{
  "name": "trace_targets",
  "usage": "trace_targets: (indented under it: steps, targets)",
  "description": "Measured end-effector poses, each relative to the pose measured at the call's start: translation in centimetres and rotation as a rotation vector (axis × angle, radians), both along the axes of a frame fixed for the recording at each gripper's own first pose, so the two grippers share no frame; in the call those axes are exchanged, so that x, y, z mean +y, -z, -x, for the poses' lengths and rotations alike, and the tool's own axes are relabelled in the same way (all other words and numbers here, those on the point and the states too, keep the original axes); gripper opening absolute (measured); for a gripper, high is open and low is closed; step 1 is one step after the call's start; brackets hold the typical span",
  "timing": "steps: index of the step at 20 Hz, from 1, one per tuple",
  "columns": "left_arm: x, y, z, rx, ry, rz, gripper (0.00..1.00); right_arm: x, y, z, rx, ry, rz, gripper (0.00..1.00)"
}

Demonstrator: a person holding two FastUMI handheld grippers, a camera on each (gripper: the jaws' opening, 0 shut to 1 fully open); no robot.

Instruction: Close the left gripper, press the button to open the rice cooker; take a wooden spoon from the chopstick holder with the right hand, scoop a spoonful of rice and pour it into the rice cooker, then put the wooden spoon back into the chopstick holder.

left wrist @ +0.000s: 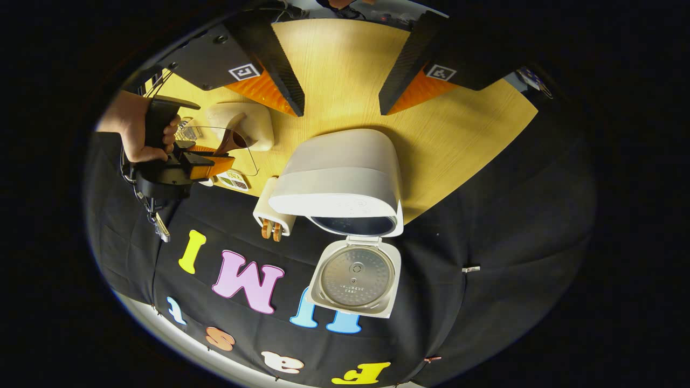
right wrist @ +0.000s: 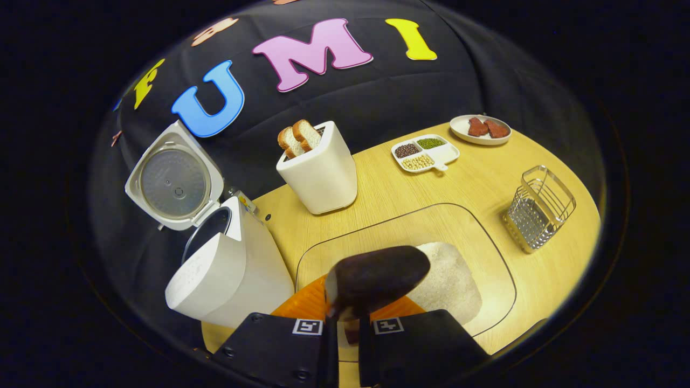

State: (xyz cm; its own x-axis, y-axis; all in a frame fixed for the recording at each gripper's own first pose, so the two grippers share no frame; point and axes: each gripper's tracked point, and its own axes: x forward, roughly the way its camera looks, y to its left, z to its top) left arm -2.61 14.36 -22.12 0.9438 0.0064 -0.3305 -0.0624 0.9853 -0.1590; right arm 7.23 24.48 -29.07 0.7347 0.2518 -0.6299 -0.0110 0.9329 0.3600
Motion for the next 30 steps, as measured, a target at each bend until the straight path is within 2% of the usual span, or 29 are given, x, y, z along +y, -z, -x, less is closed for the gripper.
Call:
trace_targets:
  steps: [1,4,9,18,25,30]
  targets:
    - [0.1,-0.1,0.0,-0.002,0.0,-0.003,0.98,0.0,0.0,0.0,0.016,0.012,-0.017,0.19]
    - [0.0,-0.7,-0.2,-0.014,0.007,-0.006,0.96,-0.6,-0.2,0.1,0.065,0.058,-0.089,0.19]
    - [-0.4,-1.6,-0.4,-0.029,0.028,-0.004,0.96,-3.4,-1.1,0.1,0.123,0.193,-0.245,0.19]
    - [-1.4,-2.4,-0.4,-0.04,0.091,-0.022,0.96,-8.8,-4.6,0.1,0.109,0.352,-0.34,0.19]
    - [-1.6,-3.3,-0.8,-0.056,0.103,-0.014,0.96,-9.4,-9.9,-2.1,0.063,0.397,-0.434,0.19]
    - [-1.0,-4.2,-1.0,-0.077,0.093,-0.011,0.96,-6.8,-13.6,-3.6,0.046,0.388,-0.522,0.19]
